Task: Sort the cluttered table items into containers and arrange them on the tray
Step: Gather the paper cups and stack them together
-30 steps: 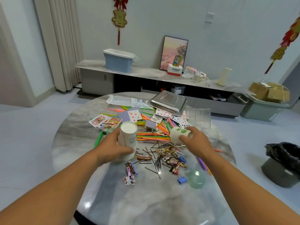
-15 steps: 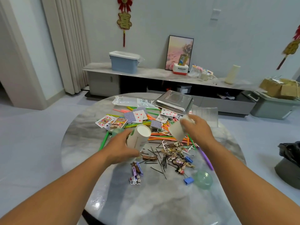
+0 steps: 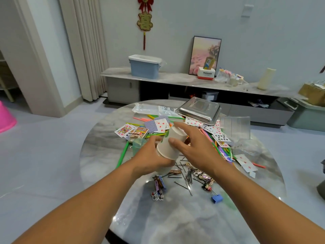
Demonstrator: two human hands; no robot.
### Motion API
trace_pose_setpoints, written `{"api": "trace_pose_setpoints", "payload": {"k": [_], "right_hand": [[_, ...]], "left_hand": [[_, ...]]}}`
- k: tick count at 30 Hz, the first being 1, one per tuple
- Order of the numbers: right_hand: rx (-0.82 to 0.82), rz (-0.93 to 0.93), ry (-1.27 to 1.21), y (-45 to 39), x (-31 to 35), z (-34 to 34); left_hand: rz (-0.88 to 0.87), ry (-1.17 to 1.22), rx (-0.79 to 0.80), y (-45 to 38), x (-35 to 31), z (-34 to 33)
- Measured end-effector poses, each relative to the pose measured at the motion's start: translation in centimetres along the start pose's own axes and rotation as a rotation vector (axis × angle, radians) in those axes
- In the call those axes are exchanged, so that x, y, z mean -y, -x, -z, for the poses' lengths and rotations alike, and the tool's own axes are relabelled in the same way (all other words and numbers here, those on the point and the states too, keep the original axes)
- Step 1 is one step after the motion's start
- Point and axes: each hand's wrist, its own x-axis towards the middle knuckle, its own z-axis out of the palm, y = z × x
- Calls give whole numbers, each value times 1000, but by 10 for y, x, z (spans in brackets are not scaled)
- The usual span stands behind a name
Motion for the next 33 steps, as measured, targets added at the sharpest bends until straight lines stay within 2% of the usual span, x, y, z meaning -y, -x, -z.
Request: {"api": "trace_pose_setpoints", "payload": {"k": [4,7,9,12,15,18,27,33], "right_hand": [[-41,-19,-25,0,5,-11],[36,17,-130,-2,12,-16],[55,28,-157,-1,14,-15],[24,-24,-126,2,6,-13],[41,-109,3,7,-18,-12],[79,-183,193,9,-44,-12],[59,-305,450,26,-87,-23],[47,-349,498,39,-105,-26]], "left_hand": [[-11,140,1,2,-1,1],[-39,181,-106,-2,-4,1],[-52,193,-245,-7,-3,11],[-8,242,-552,-13,14,48],[100,218,-692,-10,46,83],[172,136,-725,-4,79,99],[269,131,-655,-4,122,111],[408,103,-842,-5,98,76]]}}
